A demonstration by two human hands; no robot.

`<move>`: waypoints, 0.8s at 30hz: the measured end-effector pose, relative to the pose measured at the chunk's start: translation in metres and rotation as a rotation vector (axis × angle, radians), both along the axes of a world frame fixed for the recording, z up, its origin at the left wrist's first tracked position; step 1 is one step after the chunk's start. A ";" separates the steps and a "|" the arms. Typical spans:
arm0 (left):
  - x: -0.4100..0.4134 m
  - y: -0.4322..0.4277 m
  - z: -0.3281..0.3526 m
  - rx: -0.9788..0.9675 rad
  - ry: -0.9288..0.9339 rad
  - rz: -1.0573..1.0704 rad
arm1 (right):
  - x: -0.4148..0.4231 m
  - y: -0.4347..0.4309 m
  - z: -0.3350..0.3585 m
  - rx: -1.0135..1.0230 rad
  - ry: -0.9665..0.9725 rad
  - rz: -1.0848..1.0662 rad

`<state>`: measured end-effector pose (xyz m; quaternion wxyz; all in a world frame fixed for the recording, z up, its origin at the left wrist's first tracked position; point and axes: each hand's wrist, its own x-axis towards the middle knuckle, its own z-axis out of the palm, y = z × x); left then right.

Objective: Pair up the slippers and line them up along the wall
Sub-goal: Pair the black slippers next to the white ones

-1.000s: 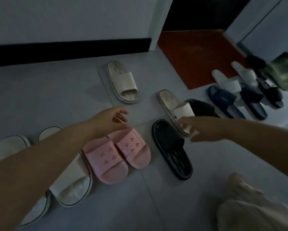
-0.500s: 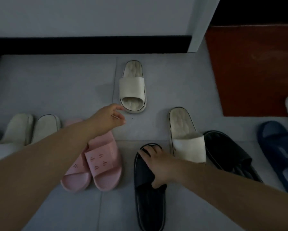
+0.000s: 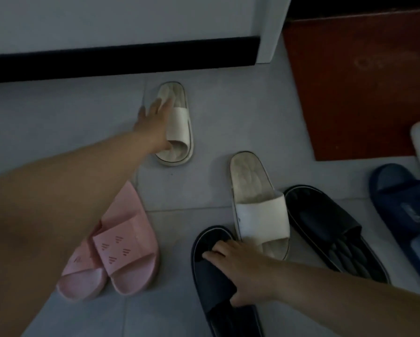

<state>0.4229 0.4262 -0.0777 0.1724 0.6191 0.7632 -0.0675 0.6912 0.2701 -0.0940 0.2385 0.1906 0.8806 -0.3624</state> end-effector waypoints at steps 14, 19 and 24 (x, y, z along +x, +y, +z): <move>0.043 -0.088 -0.017 0.043 0.008 -0.577 | 0.116 -0.002 0.055 0.246 -0.066 -0.414; 0.072 -0.125 -0.008 -0.177 -0.298 -0.514 | 0.145 -0.001 0.061 0.292 -0.127 -0.494; 0.113 -0.101 0.002 -0.111 -0.528 -0.446 | 0.150 0.001 0.061 0.293 -0.087 -0.565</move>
